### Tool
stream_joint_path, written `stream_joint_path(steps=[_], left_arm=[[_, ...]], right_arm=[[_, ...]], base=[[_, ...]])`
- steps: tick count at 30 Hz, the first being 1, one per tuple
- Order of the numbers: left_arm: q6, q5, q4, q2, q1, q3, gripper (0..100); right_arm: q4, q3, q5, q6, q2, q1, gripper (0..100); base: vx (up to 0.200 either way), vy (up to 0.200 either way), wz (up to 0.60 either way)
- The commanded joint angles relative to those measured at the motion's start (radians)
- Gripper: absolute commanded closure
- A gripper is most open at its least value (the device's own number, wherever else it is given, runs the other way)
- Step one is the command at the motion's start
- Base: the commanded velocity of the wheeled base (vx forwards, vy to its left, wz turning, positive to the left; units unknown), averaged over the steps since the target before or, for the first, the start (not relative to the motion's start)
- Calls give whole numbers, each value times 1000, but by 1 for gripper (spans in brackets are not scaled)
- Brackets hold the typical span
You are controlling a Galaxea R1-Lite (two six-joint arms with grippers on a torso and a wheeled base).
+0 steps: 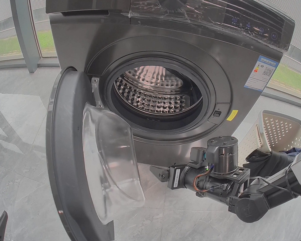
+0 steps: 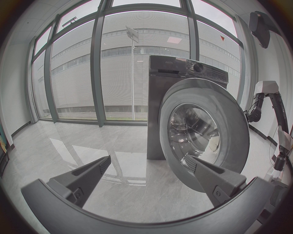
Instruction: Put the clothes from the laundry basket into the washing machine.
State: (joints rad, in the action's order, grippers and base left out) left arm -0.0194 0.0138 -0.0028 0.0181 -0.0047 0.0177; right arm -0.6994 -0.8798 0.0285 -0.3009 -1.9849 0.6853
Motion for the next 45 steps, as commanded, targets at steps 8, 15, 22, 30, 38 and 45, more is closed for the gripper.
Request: stream_joint_path(steps=[8,15,22,30,38,45], left_arm=[[1,-2,-2,-18,0,-18,0],[1,-2,-2,-18,0,-18,0],[1,0,-2,-18,0,-18,0],[2,-2,-2,-18,0,-18,0],[2,-2,-2,-18,0,-18,0],[1,-2,-2,-18,0,-18,0]], right_arm=[[-2,-51,2,3,-48,10,0],[-8,-77,7,2,-123,74,0],[-57,-125,22,0,-163,123,0],[-65,-192,16,3,-192,79,0],[-60,-367,25,0,-325,134,0],[-63,-519,79,2,-443,191,0]], base=[[-150,0,0],[-86,0,0],[0,0,0],[0,0,0],[0,0,0],[0,0,0]])
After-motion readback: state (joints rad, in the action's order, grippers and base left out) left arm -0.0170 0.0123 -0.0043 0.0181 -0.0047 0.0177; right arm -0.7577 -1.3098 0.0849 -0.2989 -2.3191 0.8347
